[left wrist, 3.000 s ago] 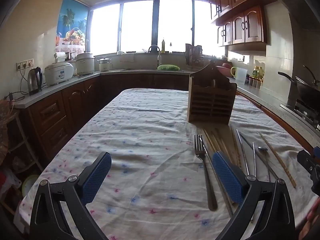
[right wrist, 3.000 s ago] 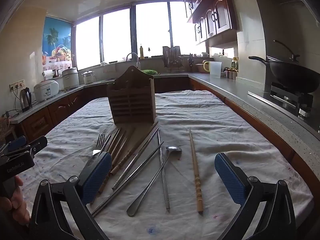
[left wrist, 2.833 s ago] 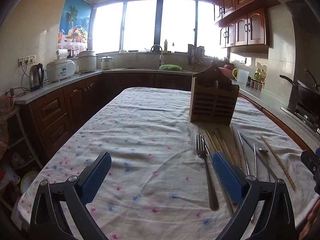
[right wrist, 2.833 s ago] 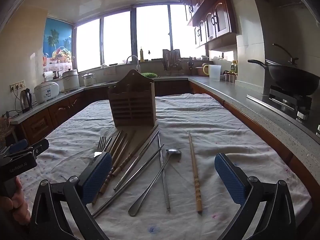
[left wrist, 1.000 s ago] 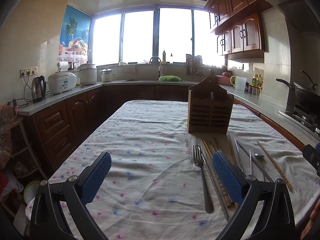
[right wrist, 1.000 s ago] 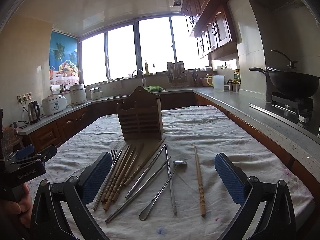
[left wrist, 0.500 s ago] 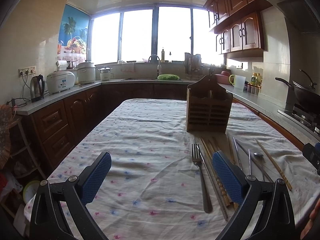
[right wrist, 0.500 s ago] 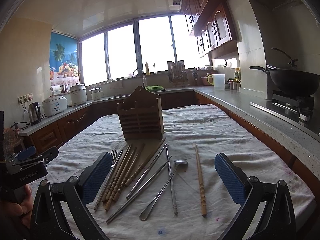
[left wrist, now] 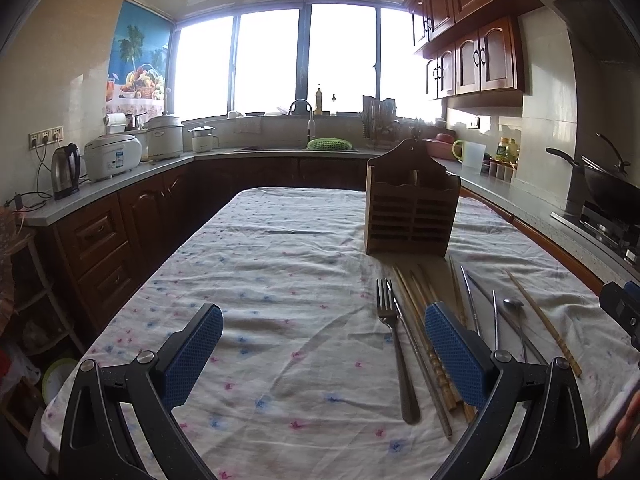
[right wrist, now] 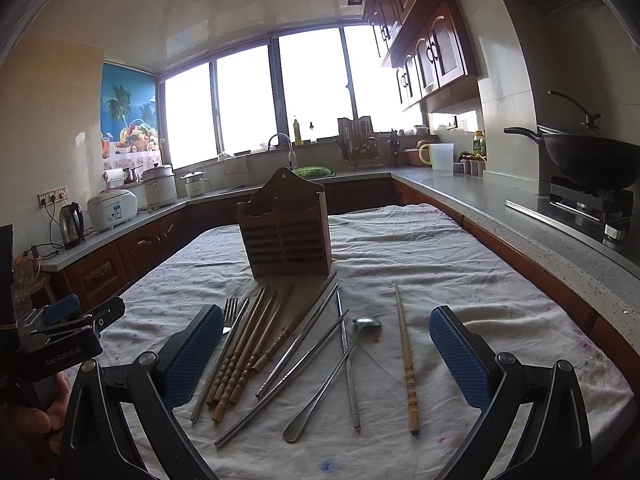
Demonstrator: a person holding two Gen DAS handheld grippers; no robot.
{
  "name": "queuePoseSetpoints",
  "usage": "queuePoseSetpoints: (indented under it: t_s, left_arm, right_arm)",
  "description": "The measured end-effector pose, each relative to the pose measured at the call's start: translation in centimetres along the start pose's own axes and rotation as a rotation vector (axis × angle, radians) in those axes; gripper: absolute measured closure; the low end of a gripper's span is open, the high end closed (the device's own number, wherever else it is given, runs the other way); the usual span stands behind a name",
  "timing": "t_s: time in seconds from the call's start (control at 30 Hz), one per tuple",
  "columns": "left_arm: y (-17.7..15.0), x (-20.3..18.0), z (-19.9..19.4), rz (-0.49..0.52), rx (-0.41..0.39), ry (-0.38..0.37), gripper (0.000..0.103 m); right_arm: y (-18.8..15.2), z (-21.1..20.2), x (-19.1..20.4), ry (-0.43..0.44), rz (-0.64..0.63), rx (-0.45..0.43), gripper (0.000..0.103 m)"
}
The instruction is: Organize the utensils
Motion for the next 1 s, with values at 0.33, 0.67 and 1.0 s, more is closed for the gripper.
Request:
queuePoseSetpoints:
  t_s: [0.33,0.67,1.0]
  left_arm:
    - [1.3,0.1,2.5,-0.004,0.109,-0.067,0.001]
    - [3.6,-0.4,6.6,0.039,0.229,-0.132,0.005]
    - [4.8,-1.0,13.4,0.067,0.364,-0.217,0.028]
  right_arm:
    - [0.2,1.9,-0.6,0.048,0.036,0.088,0.0]
    - [-0.6,6.3,-2.7,0.088,0.118,0.277,0.006]
    - [-1.6,10.6,-4.7,0.117,0.223,0.453,0.049]
Point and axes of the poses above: each gripper's, at about its wrist camera, not at the fingertips, and z roughly the way its jaws point, x to its left, y to its top, the point moved 4 cm from there along z, roughly the way its jaws point, and after that the axes turned 1 degree about z, right-handed, at the moved point
